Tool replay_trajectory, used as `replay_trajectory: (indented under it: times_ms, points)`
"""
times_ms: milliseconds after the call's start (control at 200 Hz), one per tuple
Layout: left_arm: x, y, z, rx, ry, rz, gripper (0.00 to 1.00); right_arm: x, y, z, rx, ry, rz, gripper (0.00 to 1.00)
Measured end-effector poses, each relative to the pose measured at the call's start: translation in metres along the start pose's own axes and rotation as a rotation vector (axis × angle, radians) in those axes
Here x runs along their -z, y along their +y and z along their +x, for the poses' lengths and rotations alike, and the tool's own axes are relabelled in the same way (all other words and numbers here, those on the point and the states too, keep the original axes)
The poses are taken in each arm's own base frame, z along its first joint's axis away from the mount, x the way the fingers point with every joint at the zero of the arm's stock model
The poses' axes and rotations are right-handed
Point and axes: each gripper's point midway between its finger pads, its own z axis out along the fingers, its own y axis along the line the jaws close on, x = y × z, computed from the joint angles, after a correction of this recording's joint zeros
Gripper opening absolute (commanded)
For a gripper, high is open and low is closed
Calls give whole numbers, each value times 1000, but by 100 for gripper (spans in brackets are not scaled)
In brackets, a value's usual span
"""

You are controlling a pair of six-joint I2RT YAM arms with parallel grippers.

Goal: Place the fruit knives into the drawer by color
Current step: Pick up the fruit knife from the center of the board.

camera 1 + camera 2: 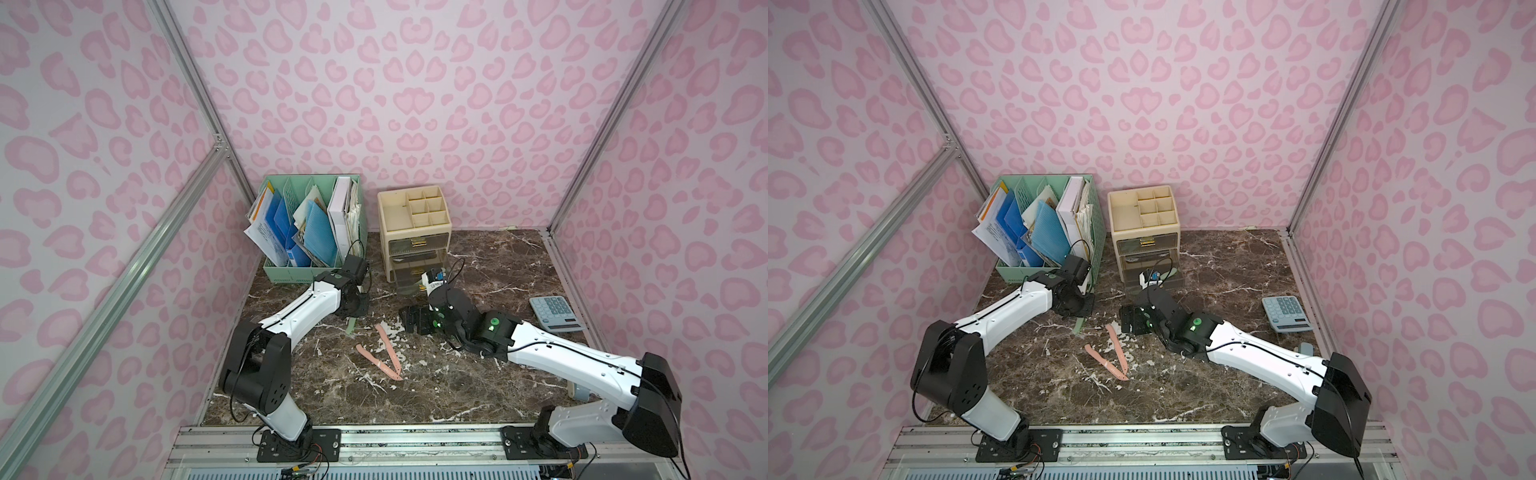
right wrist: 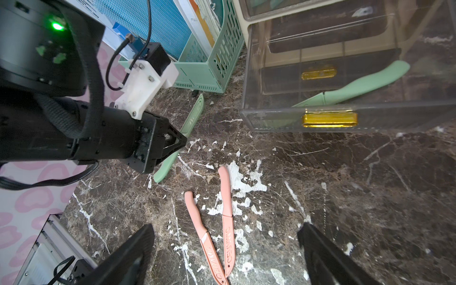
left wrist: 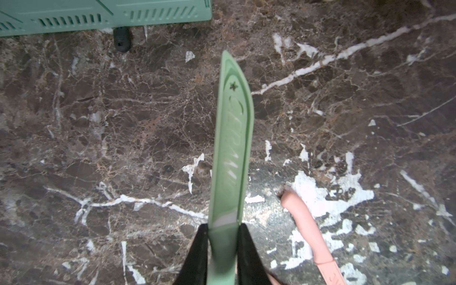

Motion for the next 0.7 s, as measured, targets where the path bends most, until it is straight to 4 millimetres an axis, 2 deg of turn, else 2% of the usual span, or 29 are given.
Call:
replay_trajectory:
  times_ms: [500,700]
  points:
    - [45,0,4,-63,-59,20,17,2,-9,-8,-15,-20,17,95]
    - [61,-3,1,-108,-88,43,17,5,-19,-10,-28,-29,32,95]
